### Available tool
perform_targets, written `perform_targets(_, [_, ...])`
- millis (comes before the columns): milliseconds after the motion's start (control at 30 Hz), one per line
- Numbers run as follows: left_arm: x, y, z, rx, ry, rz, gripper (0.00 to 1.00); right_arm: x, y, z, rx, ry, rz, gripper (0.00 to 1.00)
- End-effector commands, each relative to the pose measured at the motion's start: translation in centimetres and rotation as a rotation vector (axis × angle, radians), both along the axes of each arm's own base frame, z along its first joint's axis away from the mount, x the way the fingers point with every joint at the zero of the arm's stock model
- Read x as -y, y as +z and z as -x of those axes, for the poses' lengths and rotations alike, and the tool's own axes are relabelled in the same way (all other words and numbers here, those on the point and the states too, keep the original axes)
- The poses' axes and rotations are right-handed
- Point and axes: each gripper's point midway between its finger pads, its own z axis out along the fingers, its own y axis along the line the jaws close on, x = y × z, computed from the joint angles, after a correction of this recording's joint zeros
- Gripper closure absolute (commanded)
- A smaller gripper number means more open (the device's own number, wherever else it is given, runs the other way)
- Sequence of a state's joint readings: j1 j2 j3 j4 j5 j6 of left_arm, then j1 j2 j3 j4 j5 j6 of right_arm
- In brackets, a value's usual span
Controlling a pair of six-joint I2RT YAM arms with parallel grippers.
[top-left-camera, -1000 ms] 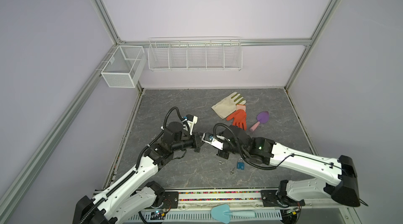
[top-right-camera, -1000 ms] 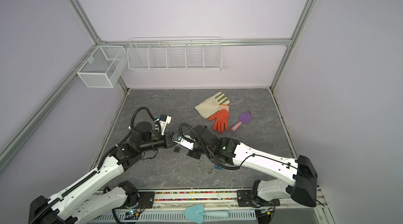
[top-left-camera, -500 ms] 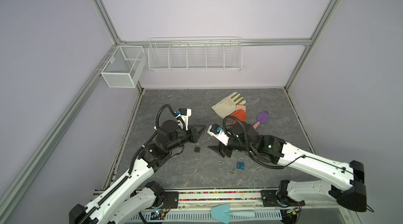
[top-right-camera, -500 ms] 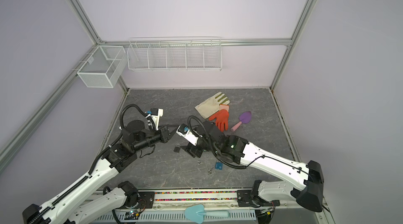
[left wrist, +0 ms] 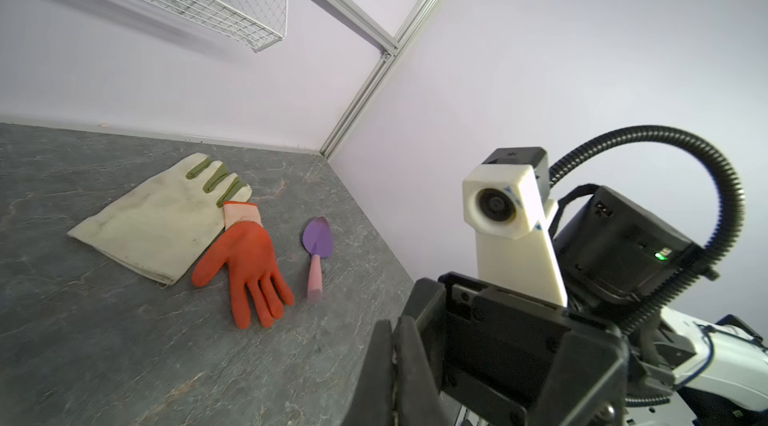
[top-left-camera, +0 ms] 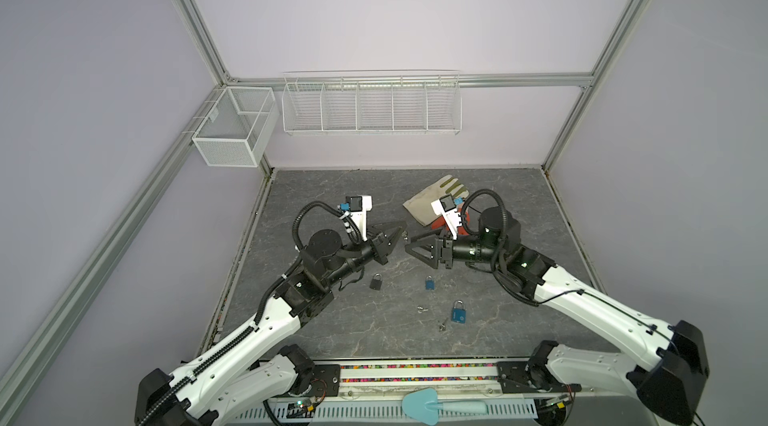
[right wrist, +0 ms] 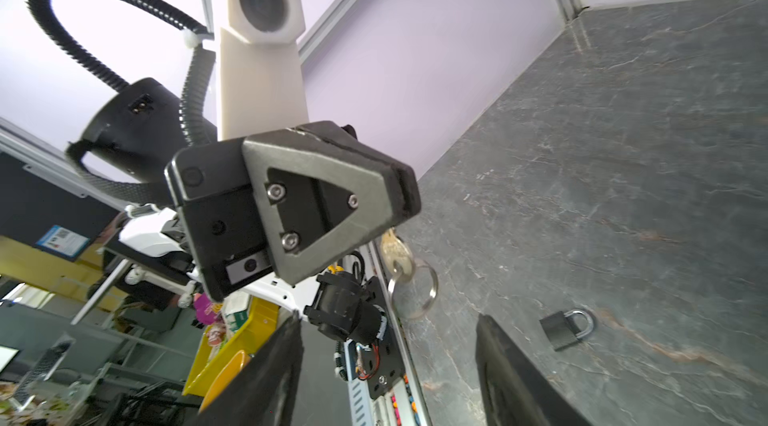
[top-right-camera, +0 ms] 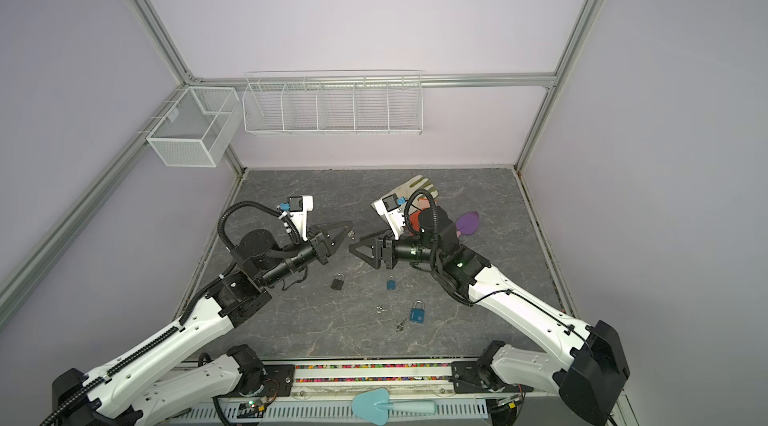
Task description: Unlock with the key
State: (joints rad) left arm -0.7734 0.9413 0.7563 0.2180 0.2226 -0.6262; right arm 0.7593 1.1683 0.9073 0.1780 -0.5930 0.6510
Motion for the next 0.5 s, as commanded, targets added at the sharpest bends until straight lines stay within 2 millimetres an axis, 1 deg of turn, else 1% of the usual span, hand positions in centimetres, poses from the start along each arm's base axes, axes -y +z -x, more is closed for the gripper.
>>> perform_targets(0, [-0.1, 3.9, -0.2, 0.091, 0.023, 0.083, 1.00, -0.2, 2.8, 0.5, -0.018, 0.041, -0.131, 0.41])
perform_targets(33, [0.0, 4.0, 0.0, 0.096, 0.017, 0.094, 1.00, -0.1, 2.0, 0.4, -0.037, 0.031, -0.135, 0.42])
perform_targets(133, [0.0, 3.8, -0.2, 0.091, 0.023, 0.106, 1.00, -0.2, 2.7, 0.2, -0.051, 0.031, -0.209, 0.43])
perform_targets(233, [0.1, 4.1, -0.2, 0.087, 0.020, 0.122, 1.00, -0.2, 2.1, -0.6, -0.077, -0.003, -0.219, 0.51])
perform_targets(267, [0.1, 4.2, -0.2, 0.087, 0.019, 0.131, 1.00, -0.2, 1.9, -0.9, -0.085, -0.020, -0.220, 0.52])
perform_targets(333, [0.1, 4.2, -0.2, 0.077, 0.017, 0.131, 1.00, -0.2, 2.1, -1.2, -0.084, -0.029, -0.244, 0.52])
perform_targets(400, [0.2, 4.0, -0.1, 0.066, 0.014, 0.132, 1.00, -0.4, 3.0, -1.3, -0.074, -0.018, -0.280, 0.52])
perform_targets(467, [0.1, 4.0, -0.1, 0.060, 0.012, 0.137, 1.00, -0.5, 3.4, -1.4, -0.069, -0.013, -0.300, 0.55])
